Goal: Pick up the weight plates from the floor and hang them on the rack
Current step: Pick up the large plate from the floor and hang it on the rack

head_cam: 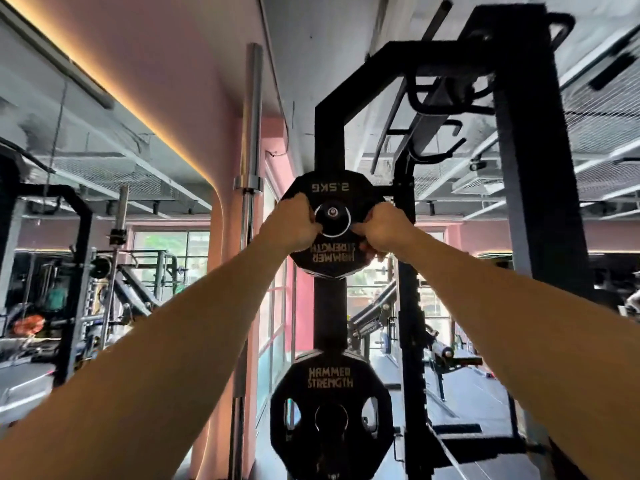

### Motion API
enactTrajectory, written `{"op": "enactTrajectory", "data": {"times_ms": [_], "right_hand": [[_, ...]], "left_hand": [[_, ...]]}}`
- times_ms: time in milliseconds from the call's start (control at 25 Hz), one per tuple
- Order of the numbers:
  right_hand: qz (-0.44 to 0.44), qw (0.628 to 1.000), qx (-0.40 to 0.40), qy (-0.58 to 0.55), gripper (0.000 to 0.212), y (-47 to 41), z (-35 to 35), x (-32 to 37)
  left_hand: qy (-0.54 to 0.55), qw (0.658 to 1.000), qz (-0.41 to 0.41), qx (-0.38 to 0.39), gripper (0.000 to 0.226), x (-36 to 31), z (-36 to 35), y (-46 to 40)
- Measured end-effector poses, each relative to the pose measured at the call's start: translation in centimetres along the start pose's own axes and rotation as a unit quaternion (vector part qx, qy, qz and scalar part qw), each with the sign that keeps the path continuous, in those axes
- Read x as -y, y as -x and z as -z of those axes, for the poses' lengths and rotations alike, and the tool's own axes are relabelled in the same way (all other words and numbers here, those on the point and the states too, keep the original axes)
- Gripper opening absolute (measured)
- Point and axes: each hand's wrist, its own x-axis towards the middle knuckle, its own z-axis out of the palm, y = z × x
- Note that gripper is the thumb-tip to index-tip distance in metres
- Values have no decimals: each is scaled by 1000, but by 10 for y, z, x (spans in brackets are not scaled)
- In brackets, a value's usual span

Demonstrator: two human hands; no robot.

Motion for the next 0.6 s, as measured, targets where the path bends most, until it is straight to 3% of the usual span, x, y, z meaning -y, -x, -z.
{"op": "enactTrajectory", "data": {"times_ms": [120, 280, 600], "right_hand": [[1, 1000, -10, 26, 19, -8, -17, -3], [-12, 997, -75, 21, 34, -21, -43, -17], [-24, 996, -81, 15, 31, -32, -48, -22]], "left_hand": [[-13, 1000, -5, -4, 34, 8, -11, -2], [3, 999, 0, -41, 37, 30, -39, -13], [-23, 998, -20, -50, 42, 38, -47, -30]]}}
